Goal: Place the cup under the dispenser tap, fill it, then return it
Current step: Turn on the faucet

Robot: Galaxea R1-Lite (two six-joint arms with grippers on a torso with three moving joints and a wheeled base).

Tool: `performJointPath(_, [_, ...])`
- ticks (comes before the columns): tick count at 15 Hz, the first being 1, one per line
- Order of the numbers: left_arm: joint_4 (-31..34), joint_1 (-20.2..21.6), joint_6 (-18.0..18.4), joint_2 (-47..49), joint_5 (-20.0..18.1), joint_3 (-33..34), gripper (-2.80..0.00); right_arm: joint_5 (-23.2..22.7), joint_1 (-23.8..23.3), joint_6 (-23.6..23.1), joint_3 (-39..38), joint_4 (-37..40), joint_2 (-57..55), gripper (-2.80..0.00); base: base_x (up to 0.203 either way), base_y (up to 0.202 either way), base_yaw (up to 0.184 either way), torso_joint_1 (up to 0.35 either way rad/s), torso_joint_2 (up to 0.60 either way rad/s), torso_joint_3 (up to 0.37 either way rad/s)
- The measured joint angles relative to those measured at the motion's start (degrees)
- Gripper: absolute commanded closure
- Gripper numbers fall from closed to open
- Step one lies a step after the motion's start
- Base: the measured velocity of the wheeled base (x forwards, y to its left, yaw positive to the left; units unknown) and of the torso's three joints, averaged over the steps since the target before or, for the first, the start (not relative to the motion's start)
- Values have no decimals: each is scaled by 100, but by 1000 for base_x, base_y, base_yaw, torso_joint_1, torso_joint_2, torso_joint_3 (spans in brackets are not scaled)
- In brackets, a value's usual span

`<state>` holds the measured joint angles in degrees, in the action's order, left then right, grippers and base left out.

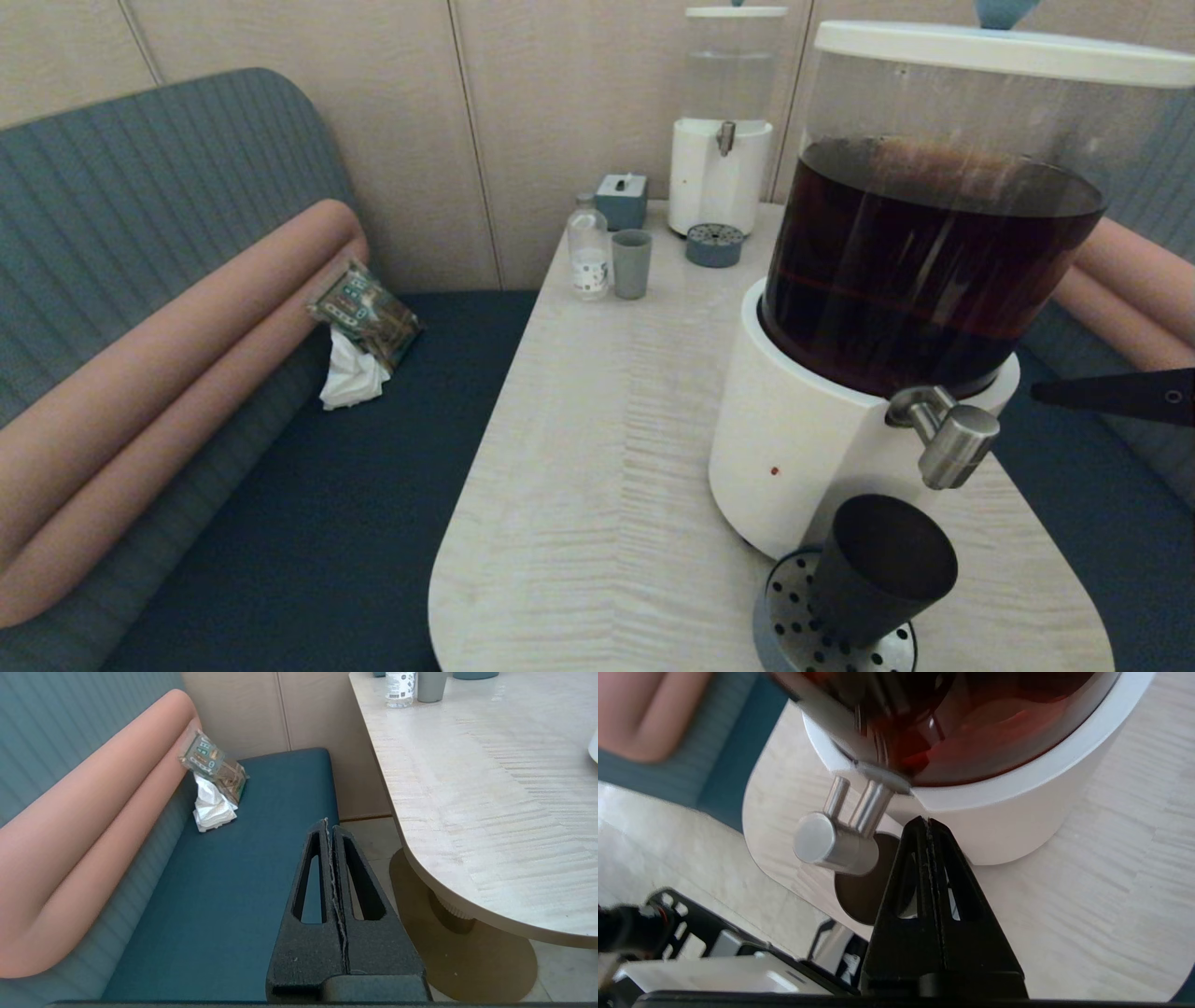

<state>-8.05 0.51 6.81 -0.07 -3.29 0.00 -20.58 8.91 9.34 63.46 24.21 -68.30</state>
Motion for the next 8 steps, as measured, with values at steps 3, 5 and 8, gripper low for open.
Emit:
performJointPath(3, [0,0,-1,2,-2,0,0,-28,84,-344,-121,-1,-13,0,0,0,0,0,0,0])
performJointPath(5, [0,0,2,0,-4,0,0,-51,160,-422,-173,-4,-20,0,0,0,0,0,0,0])
performJointPath(8, [2,0,2,5,-2,0,0,-236,251,-432,-189,-46,-18,0,0,0,0,0,0,0])
